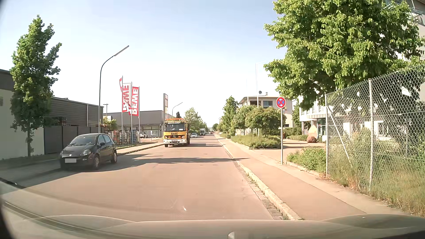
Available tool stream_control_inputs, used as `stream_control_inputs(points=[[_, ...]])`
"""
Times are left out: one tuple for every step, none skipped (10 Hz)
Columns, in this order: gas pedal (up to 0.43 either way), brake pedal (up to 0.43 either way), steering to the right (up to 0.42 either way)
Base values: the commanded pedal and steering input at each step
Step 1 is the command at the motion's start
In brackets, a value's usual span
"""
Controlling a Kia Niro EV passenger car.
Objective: Follow the waypoints while adhering to traffic rules and regulations
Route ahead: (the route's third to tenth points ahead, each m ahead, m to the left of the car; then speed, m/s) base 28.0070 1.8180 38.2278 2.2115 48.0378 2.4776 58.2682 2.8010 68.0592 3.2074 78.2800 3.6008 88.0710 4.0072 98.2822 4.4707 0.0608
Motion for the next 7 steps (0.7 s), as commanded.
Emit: stream_control_inputs(points=[[0.000,0.140,0.007],[0.000,0.091,0.008],[0.000,0.000,0.009],[0.000,0.000,0.007],[0.059,0.000,0.001],[0.118,0.000,-0.005],[0.118,0.000,-0.005]])
